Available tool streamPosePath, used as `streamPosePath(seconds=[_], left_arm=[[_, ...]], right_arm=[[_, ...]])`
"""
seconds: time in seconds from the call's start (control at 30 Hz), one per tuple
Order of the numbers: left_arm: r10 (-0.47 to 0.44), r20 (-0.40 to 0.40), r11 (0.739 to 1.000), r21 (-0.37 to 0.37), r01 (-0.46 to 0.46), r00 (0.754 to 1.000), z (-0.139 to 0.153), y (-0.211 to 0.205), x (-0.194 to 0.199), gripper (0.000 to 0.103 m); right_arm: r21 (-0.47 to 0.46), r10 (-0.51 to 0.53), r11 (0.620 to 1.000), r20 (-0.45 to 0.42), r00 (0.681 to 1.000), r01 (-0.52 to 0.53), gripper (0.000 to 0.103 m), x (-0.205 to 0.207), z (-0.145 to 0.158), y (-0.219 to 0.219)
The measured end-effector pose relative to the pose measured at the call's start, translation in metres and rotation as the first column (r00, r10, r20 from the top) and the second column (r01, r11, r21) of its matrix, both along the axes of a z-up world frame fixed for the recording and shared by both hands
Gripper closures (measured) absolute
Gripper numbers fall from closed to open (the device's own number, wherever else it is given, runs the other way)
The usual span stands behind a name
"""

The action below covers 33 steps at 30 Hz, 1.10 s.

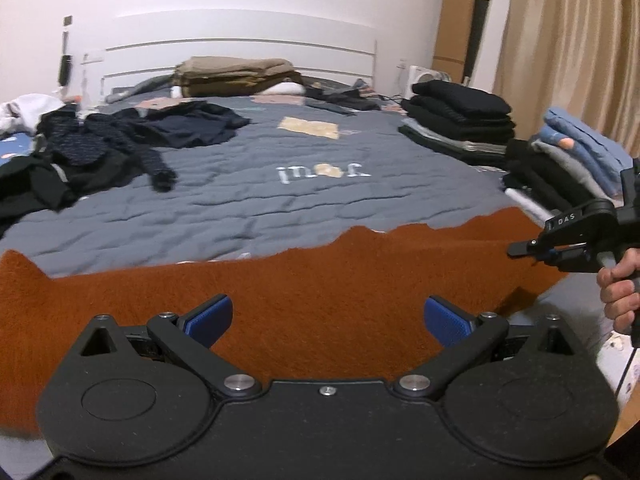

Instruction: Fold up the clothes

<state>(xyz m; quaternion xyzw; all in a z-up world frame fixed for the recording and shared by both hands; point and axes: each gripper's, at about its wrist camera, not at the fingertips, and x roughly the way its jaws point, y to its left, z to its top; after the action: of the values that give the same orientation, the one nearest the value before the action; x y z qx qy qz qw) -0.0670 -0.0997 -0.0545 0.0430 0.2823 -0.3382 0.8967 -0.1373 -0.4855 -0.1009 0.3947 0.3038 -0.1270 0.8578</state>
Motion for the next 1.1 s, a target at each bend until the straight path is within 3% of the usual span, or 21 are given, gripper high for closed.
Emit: streamPosePath(seconds=[0.43,0.8,1.1], left_arm=[[-0.08,-0.039,0.997,-0.016,0.079,0.996,-0.01,-0.056,-0.006,0.0],[-0.115,-0.058,0.993,-0.024,0.114,0.992,-0.015,-0.068,-0.013,0.0],[-0.111,-0.064,0.994,-0.019,0.11,0.992,-0.017,-0.069,-0.012,0.0]], right_arm=[[-0.085,-0.14,0.987,-0.046,0.989,0.136,0.095,-0.029,-0.009,-0.08],[-0.137,-0.254,0.959,-0.042,0.966,0.247,0.095,-0.058,-0.004,-0.141],[-0.28,-0.337,0.912,-0.099,0.936,0.299,0.095,-0.062,-0.009,-0.173]])
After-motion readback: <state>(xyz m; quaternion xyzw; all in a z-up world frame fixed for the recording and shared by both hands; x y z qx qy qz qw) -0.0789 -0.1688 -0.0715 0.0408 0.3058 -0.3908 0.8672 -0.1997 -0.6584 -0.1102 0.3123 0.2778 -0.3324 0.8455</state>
